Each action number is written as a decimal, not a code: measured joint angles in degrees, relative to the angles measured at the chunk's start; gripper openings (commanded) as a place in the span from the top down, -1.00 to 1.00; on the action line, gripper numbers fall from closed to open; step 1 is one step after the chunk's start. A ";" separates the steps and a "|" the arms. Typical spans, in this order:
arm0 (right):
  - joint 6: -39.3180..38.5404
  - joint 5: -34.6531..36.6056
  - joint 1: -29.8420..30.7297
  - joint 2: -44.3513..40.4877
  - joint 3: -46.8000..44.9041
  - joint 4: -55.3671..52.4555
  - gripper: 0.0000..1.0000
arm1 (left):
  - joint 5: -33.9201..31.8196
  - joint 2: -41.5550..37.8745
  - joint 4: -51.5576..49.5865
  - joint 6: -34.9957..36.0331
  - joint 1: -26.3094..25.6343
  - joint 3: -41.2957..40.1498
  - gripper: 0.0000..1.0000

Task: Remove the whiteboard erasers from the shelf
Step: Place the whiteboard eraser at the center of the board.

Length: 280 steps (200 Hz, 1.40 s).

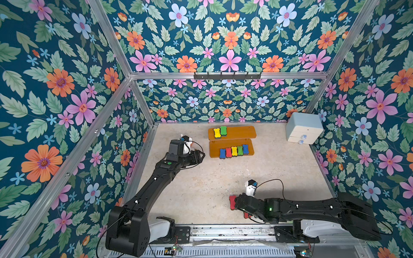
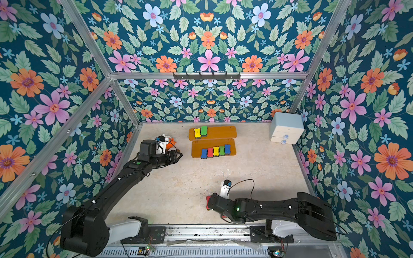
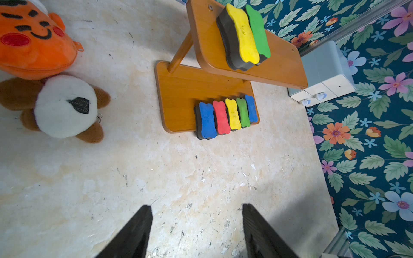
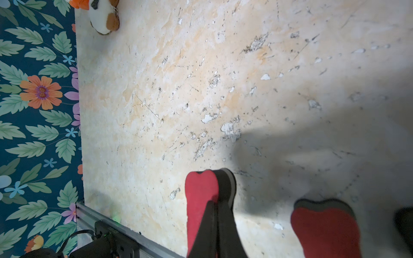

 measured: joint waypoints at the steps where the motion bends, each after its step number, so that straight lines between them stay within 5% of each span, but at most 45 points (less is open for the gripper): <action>1: 0.07 0.00 0.07 0.00 -0.02 -0.04 1.00 | 0.00 -0.02 0.00 0.00 0.00 0.00 -0.38; 123: 5.92 -0.57 4.17 0.50 -4.35 -1.09 1.00 | 0.04 -0.22 0.11 0.00 0.00 -0.22 -0.38; 226: 6.08 -2.01 4.39 -0.09 -4.98 -0.07 0.45 | 0.02 0.37 0.31 -0.15 -0.11 0.44 -0.39; 280: 3.48 -0.92 1.51 -4.48 -1.29 -3.82 0.32 | 0.04 3.48 0.35 -0.57 -1.14 4.02 -0.39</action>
